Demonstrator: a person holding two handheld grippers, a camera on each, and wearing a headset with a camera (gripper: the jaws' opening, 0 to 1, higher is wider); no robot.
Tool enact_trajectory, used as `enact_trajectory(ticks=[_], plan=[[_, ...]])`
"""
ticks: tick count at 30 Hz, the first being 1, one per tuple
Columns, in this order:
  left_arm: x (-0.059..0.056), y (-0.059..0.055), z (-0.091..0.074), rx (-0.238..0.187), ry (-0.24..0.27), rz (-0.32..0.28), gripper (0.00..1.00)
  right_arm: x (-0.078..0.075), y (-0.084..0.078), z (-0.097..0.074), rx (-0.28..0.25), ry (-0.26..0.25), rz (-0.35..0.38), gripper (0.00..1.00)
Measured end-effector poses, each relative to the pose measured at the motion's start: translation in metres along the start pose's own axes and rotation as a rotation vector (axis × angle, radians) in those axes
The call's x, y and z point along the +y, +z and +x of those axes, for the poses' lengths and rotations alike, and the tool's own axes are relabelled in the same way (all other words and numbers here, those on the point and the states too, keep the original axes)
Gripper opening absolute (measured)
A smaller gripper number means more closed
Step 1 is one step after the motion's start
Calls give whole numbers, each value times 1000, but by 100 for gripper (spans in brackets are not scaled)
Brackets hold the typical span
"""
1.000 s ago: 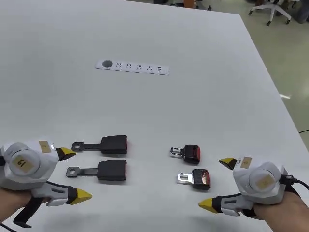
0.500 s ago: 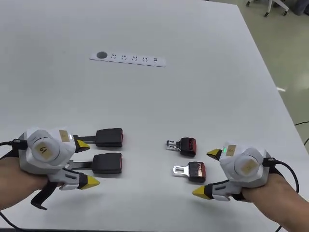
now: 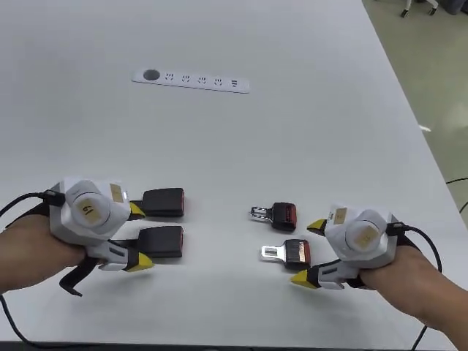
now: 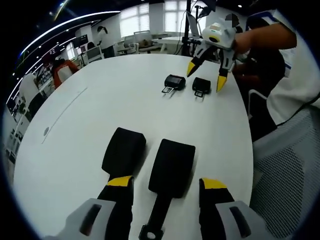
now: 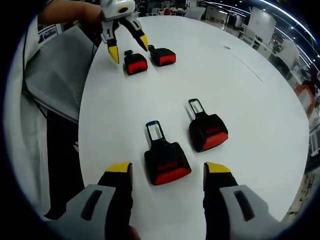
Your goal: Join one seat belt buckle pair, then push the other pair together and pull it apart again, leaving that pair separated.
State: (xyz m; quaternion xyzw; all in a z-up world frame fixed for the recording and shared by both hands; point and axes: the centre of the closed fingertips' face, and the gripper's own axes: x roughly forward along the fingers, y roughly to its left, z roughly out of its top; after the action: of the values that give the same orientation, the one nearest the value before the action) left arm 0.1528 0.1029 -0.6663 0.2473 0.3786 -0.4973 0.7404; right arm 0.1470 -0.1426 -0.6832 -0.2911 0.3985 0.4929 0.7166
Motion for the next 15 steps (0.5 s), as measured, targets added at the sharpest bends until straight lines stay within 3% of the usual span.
enact_trajectory(ticks=[8,15], plan=[[-4,3,8,21,-48,44,46,2,0,8,15,41,-38,49],[-6,-2,14,50,-86,82,42,3,0,11,31,66,-70,45]])
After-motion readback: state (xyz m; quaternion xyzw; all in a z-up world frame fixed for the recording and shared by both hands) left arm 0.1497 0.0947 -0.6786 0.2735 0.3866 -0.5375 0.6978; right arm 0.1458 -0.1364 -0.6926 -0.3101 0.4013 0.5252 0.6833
